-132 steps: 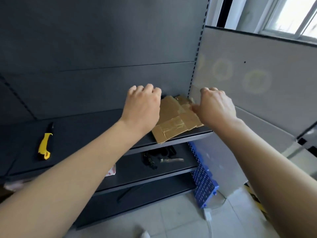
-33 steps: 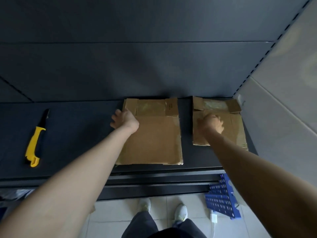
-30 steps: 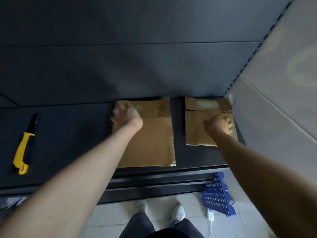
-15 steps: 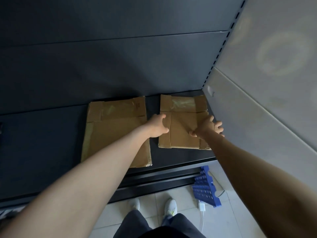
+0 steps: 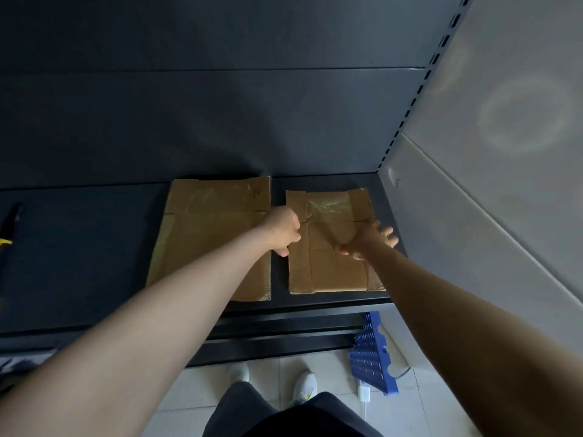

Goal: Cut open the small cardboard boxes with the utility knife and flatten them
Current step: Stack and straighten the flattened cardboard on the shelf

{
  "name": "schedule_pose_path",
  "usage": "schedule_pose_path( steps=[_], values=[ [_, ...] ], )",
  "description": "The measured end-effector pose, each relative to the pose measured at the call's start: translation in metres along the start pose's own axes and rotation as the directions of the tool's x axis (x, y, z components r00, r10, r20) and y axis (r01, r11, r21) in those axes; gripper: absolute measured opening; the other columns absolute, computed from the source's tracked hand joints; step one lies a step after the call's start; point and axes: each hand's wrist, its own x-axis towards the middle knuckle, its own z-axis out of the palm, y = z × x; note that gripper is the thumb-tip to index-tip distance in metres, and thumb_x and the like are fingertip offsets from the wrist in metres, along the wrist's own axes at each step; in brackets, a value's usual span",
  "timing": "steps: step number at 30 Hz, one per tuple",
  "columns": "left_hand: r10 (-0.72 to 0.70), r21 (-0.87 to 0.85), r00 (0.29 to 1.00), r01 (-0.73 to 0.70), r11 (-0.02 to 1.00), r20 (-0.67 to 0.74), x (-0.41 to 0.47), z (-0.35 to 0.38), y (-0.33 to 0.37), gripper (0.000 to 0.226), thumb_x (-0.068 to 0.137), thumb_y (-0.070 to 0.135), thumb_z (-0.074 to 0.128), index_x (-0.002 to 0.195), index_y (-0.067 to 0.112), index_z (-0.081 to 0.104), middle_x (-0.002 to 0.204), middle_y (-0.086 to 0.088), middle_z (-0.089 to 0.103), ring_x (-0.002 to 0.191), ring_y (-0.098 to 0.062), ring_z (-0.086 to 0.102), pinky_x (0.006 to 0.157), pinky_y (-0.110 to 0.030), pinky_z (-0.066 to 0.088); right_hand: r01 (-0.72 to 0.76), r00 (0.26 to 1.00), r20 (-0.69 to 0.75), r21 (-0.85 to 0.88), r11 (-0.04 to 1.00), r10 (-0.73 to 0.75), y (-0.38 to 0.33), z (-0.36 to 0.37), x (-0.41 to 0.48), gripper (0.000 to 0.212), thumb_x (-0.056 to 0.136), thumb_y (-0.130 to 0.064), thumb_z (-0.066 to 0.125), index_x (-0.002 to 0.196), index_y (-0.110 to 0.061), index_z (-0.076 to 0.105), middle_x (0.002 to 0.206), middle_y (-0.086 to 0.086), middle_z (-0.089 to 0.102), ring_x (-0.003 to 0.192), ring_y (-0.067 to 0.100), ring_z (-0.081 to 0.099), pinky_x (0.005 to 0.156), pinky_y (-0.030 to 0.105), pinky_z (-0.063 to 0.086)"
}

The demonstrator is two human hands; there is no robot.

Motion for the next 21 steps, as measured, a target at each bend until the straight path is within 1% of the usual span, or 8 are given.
schedule_pose_path(
  steps=[2,3,5,7,10,12,18,21],
  values=[
    [-0.075,-0.151,0.964,0.037,0.988,-0.255,-0.003,-0.016,-0.015,0.016,0.095,0.007,0.052,0.108,0.005,0.061,0.107,-0.009,0.058,0.084,-0.021,0.063,0.072,-0.026,0.050,-0.019,1.000,0.017,0.015,1.000,0.019,-0.005,-0.003,0.000,0.118,0.070,-0.049,0.079,0.148,-0.004,0.004,0.148,0.020,0.018,0.135,0.037,0.022,0.108,0.044,0.027],
    [-0.151,-0.176,0.912,0.089,0.980,-0.381,-0.005,-0.025,-0.028,0.015,0.095,0.008,0.052,0.108,0.006,0.059,0.110,-0.009,0.056,0.092,-0.022,0.059,0.077,-0.027,0.046,-0.035,0.999,0.027,0.013,0.999,0.034,-0.007,-0.005,-0.001,0.118,0.070,-0.049,0.078,0.148,-0.003,0.003,0.148,0.021,0.018,0.135,0.038,0.022,0.108,0.043,0.027],
    [-0.344,-0.161,0.792,0.306,0.938,-0.505,-0.011,-0.041,-0.061,0.037,0.092,0.021,0.060,0.123,0.003,0.051,0.133,-0.016,0.045,0.116,-0.031,0.047,0.092,-0.039,0.042,-0.040,0.998,0.042,0.014,0.999,0.040,-0.011,-0.006,-0.001,0.118,0.071,-0.052,0.077,0.148,-0.001,0.003,0.148,0.021,0.019,0.135,0.038,0.022,0.109,0.042,0.025],
    [-0.566,-0.096,0.704,0.587,0.804,-0.429,-0.021,-0.053,-0.094,0.077,0.081,0.048,0.068,0.138,0.004,0.039,0.146,-0.020,0.025,0.131,-0.038,0.028,0.104,-0.050,0.032,-0.038,0.999,0.032,0.059,0.998,0.036,-0.016,-0.001,-0.002,0.118,0.070,-0.054,0.077,0.147,-0.001,0.005,0.147,0.021,0.020,0.135,0.037,0.020,0.109,0.042,0.024],
    [-0.663,-0.136,0.721,0.649,0.748,-0.201,-0.029,-0.056,-0.131,0.112,0.065,0.065,0.073,0.148,0.008,0.022,0.152,-0.016,0.021,0.136,-0.037,0.025,0.109,-0.046,0.030,-0.067,0.998,-0.010,0.086,0.994,0.068,-0.026,0.006,-0.006,0.120,0.067,-0.051,0.080,0.147,-0.001,0.006,0.146,0.019,0.022,0.135,0.035,0.022,0.108,0.043,0.026],
    [-0.652,-0.172,0.746,0.630,0.757,-0.135,-0.032,-0.052,-0.147,0.118,0.062,0.064,0.076,0.148,0.007,0.019,0.153,-0.016,0.023,0.138,-0.036,0.026,0.111,-0.046,0.029,-0.086,0.996,-0.026,0.093,0.992,0.089,-0.030,0.007,-0.006,0.121,0.065,-0.049,0.082,0.146,0.000,0.007,0.144,0.020,0.024,0.134,0.035,0.024,0.108,0.042,0.027],
    [-0.707,-0.287,0.691,0.654,0.700,-0.152,-0.034,-0.048,-0.168,0.129,0.055,0.059,0.082,0.150,0.005,0.012,0.154,-0.020,0.017,0.141,-0.038,0.017,0.111,-0.049,0.029,-0.104,0.987,-0.098,0.220,0.970,0.128,-0.035,0.013,-0.008,0.110,0.063,-0.033,0.088,0.141,0.003,0.018,0.129,0.017,0.029,0.118,0.036,0.040,0.103,0.042,0.037],
    [-0.695,-0.404,0.709,0.605,0.686,-0.119,-0.033,-0.045,-0.173,0.125,0.055,0.053,0.085,0.149,0.007,0.017,0.153,-0.017,0.024,0.139,-0.037,0.025,0.109,-0.050,0.032,-0.133,0.980,-0.110,0.255,0.958,0.165,-0.038,0.015,-0.012,0.105,0.063,-0.030,0.088,0.141,-0.005,0.021,0.136,0.017,0.025,0.123,0.037,0.034,0.104,0.045,0.034]
  ],
)
